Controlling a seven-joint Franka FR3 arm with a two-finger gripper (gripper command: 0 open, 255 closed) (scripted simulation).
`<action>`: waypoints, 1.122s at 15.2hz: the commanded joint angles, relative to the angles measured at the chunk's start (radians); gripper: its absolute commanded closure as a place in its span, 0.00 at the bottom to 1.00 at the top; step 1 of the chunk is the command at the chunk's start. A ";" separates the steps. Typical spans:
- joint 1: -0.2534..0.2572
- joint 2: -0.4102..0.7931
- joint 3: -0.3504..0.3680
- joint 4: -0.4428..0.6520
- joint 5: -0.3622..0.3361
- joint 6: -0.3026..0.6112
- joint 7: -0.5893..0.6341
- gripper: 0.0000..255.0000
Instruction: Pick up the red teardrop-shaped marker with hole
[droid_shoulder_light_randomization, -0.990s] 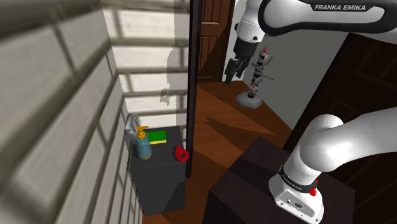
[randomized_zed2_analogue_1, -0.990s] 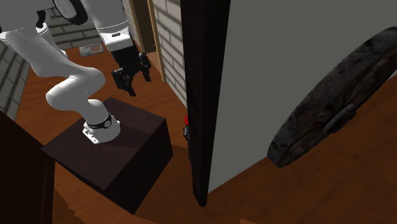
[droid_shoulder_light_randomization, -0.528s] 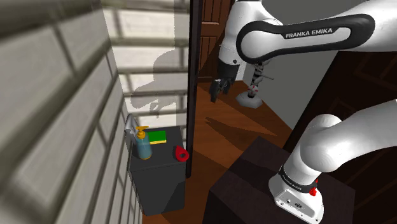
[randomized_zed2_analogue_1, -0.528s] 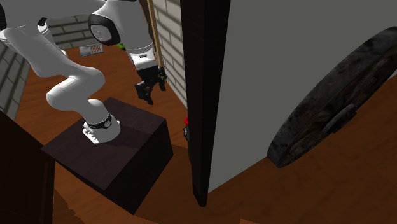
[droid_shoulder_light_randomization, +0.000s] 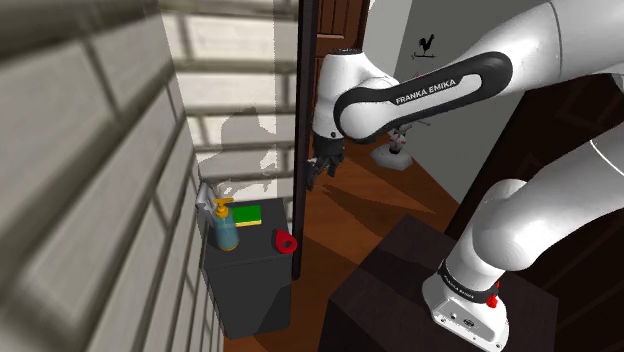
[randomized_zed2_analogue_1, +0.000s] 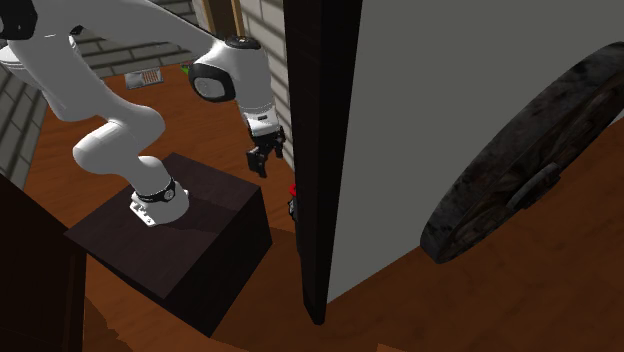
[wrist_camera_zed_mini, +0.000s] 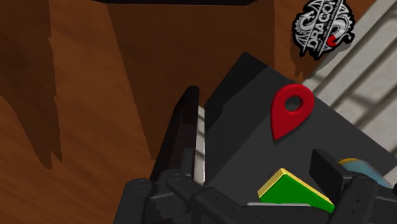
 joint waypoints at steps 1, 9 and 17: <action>0.005 0.058 0.031 -0.003 0.000 0.053 0.044 0.00; 0.007 0.361 0.123 0.067 -0.085 0.240 0.239 0.00; 0.043 0.596 0.123 0.145 -0.216 0.357 0.398 0.00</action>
